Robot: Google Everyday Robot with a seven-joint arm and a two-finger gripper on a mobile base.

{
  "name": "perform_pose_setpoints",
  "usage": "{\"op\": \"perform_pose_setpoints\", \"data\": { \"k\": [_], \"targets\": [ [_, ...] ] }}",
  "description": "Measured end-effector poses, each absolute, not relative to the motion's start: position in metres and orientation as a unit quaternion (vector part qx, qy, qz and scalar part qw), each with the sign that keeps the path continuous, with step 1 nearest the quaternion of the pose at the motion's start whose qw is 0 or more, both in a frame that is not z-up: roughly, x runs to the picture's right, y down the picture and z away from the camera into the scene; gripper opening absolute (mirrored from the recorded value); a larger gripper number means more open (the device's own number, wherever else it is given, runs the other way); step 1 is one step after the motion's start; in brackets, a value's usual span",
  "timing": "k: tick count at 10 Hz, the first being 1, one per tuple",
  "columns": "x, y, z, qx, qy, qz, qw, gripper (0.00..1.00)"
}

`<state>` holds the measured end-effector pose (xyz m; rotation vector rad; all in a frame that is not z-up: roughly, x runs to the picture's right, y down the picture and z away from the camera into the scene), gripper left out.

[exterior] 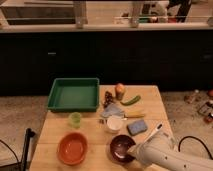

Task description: Stack bowls into tray

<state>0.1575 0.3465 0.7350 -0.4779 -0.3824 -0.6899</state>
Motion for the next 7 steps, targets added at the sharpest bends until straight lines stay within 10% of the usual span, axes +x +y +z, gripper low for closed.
{"op": "perform_pose_setpoints", "data": {
  "k": [4, 7],
  "targets": [
    [0.156, 0.3441, 0.7398, -0.241, -0.184, -0.332, 0.893, 0.03],
    [0.1492, 0.3355, 0.7385, -0.24, -0.177, -0.344, 0.89, 0.0]
  ]
}}
